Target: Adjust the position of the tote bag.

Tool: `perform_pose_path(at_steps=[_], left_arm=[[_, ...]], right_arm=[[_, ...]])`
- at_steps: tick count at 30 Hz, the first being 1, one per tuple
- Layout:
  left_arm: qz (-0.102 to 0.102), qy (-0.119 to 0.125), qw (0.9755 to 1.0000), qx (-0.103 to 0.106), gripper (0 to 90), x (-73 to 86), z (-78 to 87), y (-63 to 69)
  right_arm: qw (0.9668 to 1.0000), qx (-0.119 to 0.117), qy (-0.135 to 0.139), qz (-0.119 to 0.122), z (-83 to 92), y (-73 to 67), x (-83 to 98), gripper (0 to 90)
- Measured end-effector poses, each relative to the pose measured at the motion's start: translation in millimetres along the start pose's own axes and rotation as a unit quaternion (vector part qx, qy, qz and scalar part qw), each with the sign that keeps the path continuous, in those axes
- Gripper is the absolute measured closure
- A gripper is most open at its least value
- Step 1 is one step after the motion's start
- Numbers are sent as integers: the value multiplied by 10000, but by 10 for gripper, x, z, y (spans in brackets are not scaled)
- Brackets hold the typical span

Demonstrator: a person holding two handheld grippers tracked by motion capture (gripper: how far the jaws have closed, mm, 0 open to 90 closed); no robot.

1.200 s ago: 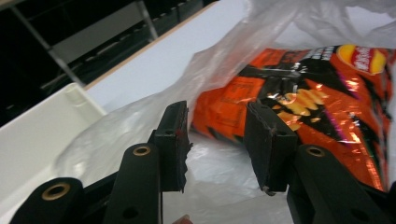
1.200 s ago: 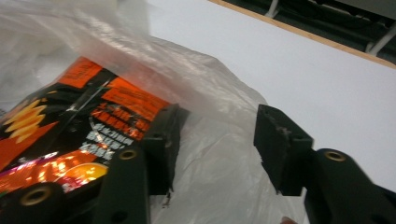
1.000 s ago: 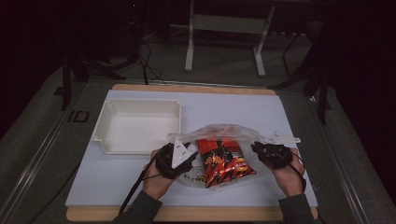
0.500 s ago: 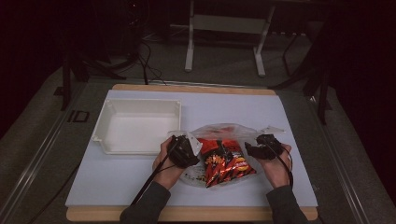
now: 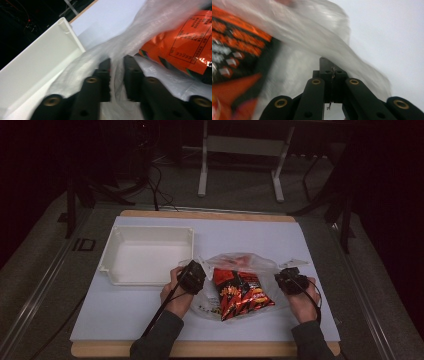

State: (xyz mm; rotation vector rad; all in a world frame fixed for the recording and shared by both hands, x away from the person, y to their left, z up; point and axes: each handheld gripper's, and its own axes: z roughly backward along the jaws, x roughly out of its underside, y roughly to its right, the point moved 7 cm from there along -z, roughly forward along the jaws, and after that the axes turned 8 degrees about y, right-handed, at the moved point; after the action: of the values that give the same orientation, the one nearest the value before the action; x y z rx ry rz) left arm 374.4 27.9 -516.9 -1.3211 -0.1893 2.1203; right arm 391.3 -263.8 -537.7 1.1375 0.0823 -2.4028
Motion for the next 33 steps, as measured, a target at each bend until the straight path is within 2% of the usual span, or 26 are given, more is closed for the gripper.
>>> perform_pose_path(at_steps=[3,7,11,12,13,14,16,19,21,26,31,33], left_arm=[[32,91,10000,-22,883,-2,43,-20],[270,227,9994,-63,894,-11,97,-61],[400,139,9991,-29,886,23,94,-38],[405,174,9990,36,853,26,101,-25],[436,253,9985,200,792,22,109,4],[377,324,9984,279,726,18,130,27],[267,442,9979,384,652,7,179,76],[304,634,9954,655,569,-20,250,144],[335,725,9940,749,536,-34,291,170],[499,888,9901,962,494,-63,397,183],[595,1024,9864,1137,465,-101,449,206],[636,1081,9846,1218,462,-115,453,226]], right_arm=[[9999,73,-20,-105,86,114,88,900],[9995,154,-65,-263,164,250,206,900],[9993,159,-74,-318,178,271,248,900],[9995,150,-52,-284,172,262,239,900],[9996,79,1,-266,170,242,222,900],[9997,-14,57,-255,172,218,205,900],[9994,-175,171,-231,195,171,168,833],[9985,-327,390,-210,275,96,122,750],[9974,-448,530,-185,330,46,103,680],[9959,-491,765,-25,483,-18,53,581],[9936,-534,991,28,581,-33,-13,526],[9934,-600,977,44,585,-54,-17,526]])
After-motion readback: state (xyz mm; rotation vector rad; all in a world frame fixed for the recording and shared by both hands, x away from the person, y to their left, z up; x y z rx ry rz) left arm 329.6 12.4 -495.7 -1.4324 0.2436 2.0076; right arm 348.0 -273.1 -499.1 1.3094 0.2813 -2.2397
